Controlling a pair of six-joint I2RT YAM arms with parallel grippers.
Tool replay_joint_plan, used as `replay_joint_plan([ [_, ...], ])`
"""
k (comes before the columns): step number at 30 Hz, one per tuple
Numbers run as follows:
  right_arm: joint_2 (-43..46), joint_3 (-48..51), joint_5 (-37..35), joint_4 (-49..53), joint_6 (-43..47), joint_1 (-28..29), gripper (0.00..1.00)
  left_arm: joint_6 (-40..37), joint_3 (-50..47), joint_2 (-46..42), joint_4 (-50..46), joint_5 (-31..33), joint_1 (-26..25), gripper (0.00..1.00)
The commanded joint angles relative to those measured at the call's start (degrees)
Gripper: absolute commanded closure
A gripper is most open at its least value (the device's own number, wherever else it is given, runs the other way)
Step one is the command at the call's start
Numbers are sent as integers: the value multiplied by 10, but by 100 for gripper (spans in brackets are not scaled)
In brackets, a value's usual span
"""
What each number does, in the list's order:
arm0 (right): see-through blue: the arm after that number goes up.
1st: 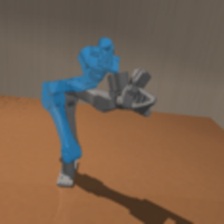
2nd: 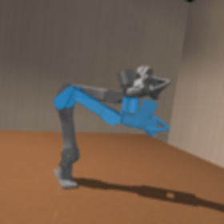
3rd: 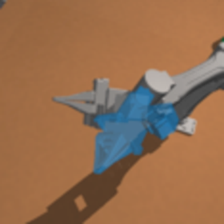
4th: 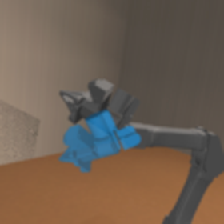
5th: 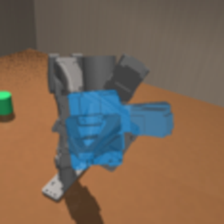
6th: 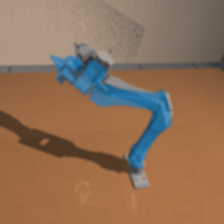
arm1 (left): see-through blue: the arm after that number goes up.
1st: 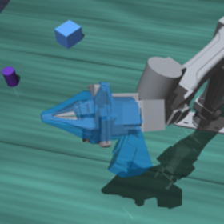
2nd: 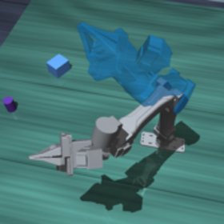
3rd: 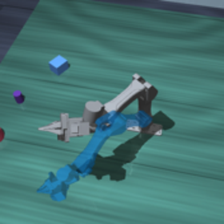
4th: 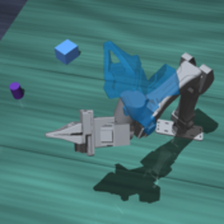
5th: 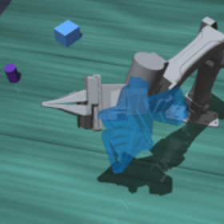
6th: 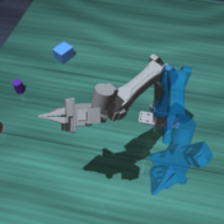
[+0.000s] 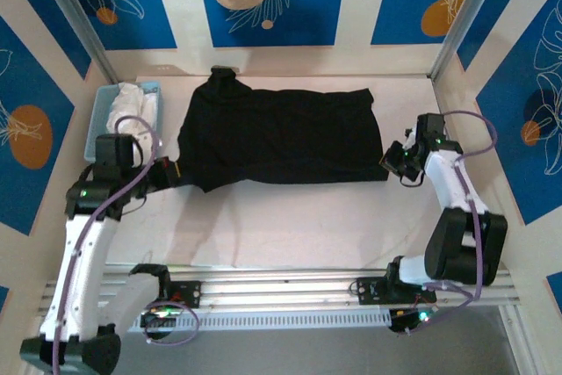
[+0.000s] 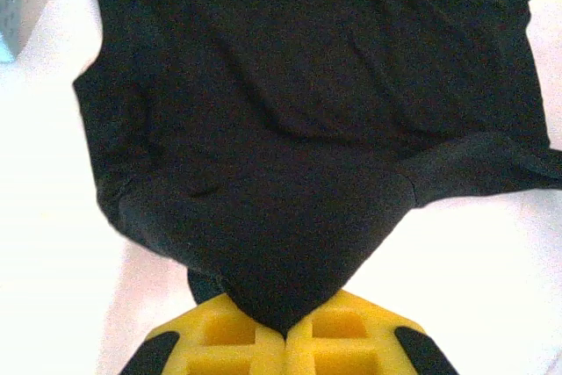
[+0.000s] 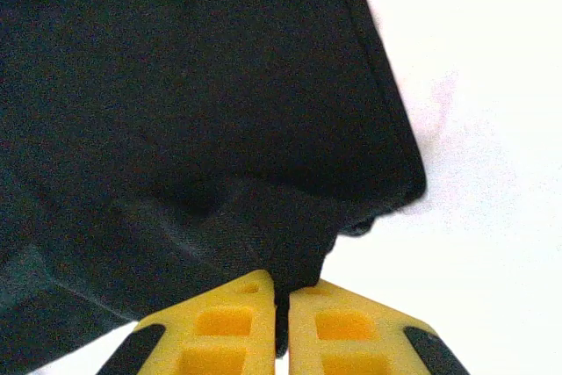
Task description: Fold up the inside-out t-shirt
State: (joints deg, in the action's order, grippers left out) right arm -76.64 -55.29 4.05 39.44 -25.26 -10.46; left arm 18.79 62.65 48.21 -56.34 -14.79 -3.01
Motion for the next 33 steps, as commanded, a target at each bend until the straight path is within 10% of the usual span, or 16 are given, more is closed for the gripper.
replay_joint_plan([
  [1,65,34,5,42,-13,-9,90,-21,6,-36,-91,11,7,100],
  [21,-26,78,57,-43,-42,-29,84,15,-124,-19,1,-36,7,100],
  [33,44,144,-28,28,-89,8,61,19,-117,-21,2,-73,7,100],
])
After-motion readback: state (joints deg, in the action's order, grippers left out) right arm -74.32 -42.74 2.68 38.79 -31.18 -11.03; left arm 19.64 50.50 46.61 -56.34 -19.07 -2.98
